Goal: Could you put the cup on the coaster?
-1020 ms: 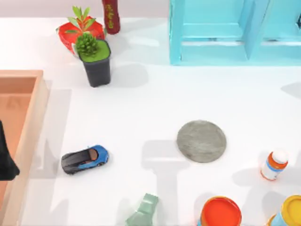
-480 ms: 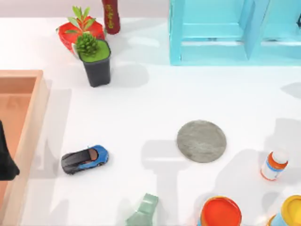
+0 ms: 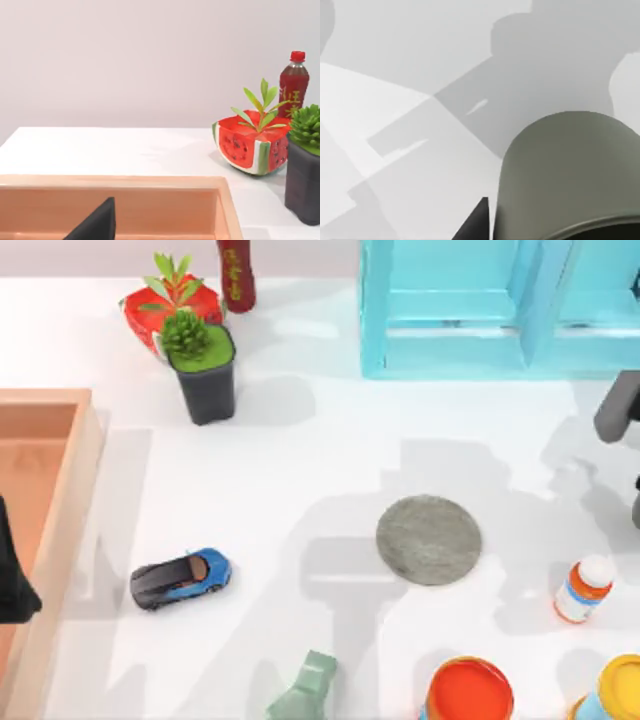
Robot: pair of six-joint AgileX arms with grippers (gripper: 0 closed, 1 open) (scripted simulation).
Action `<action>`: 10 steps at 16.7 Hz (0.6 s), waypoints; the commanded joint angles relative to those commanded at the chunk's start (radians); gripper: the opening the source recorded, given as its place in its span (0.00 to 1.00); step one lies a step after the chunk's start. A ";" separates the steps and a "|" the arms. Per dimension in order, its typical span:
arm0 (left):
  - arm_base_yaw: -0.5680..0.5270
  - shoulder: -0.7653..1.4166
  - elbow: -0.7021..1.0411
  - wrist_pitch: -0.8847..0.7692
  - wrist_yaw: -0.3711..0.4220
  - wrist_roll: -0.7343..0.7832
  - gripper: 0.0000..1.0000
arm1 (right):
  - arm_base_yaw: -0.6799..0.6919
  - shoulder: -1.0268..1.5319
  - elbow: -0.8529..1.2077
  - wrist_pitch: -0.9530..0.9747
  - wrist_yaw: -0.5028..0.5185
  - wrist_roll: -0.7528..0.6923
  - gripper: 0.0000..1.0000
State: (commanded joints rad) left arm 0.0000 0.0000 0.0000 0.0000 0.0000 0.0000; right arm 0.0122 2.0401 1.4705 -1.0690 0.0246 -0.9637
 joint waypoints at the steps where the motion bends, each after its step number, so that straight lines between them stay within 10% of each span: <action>1: 0.000 0.000 0.000 0.000 0.000 0.000 1.00 | 0.044 0.019 0.029 -0.022 0.000 0.129 0.00; 10: 0.000 0.000 0.000 0.000 0.000 0.000 1.00 | 0.374 0.092 0.237 -0.160 -0.030 1.162 0.00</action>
State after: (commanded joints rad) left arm 0.0000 0.0000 0.0000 0.0000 0.0000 0.0000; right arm 0.3860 2.1325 1.7071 -1.2295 -0.0053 0.1988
